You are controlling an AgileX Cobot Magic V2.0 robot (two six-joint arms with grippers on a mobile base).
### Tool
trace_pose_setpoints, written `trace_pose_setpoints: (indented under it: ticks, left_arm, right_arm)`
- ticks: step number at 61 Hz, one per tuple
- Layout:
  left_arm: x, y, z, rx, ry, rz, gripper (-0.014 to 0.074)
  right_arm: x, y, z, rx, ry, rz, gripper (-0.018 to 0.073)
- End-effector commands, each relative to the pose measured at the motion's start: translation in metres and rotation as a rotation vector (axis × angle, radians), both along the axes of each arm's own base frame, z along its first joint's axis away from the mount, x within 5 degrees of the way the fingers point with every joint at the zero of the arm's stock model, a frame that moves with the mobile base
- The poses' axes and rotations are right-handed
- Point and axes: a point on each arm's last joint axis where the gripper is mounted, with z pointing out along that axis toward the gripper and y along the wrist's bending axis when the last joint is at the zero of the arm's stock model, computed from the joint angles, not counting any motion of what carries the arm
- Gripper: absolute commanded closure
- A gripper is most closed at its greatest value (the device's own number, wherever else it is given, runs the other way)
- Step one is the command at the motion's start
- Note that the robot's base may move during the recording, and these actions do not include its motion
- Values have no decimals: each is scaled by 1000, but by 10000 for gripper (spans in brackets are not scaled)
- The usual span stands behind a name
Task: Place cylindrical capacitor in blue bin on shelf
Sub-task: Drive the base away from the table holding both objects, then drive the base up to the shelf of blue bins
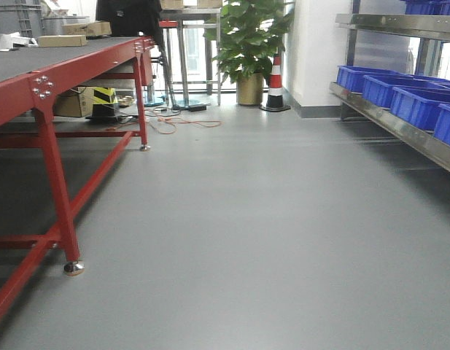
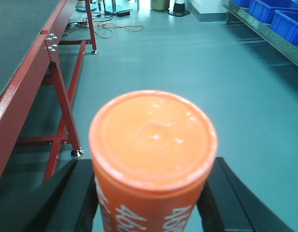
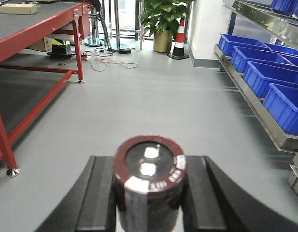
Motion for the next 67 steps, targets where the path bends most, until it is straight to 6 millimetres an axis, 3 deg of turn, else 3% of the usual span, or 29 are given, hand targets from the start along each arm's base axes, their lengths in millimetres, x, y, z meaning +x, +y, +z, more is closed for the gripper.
trace_pose_setpoints:
  ticks: [1,67]
  left_arm:
    - [-1,-1,3,-7,-26,-10,708]
    - [-1,-1,3,-7,-26,-10,708]
  right_arm:
    - [-1,0,4,2,-35,-3,629]
    - [-1,0,4,2,-35,-3,629]
